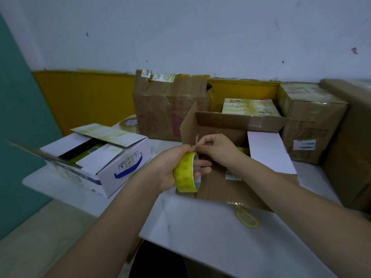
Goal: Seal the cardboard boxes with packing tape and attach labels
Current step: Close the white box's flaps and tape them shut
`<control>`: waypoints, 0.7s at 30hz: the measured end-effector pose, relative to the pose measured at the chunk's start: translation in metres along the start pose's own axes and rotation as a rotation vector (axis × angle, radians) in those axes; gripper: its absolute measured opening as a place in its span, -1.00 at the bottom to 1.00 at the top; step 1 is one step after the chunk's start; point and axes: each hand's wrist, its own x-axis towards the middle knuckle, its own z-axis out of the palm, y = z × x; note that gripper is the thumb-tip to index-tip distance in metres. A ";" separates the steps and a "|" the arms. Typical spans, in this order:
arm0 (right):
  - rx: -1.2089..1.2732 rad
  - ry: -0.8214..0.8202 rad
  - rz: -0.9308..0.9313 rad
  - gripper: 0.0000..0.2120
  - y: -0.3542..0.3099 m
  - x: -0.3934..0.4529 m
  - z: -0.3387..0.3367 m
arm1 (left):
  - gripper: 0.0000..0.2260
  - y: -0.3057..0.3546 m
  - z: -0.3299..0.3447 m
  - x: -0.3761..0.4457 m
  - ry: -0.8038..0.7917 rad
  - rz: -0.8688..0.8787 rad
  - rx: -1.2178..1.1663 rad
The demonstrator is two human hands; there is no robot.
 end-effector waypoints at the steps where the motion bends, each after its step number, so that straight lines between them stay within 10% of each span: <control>1: 0.032 0.043 0.035 -0.85 -0.001 0.001 0.001 | -0.77 0.001 0.002 -0.001 -0.005 0.007 0.005; 21: -0.354 0.068 0.123 -0.77 0.004 -0.009 -0.007 | -0.49 -0.060 0.018 -0.034 0.128 0.150 0.160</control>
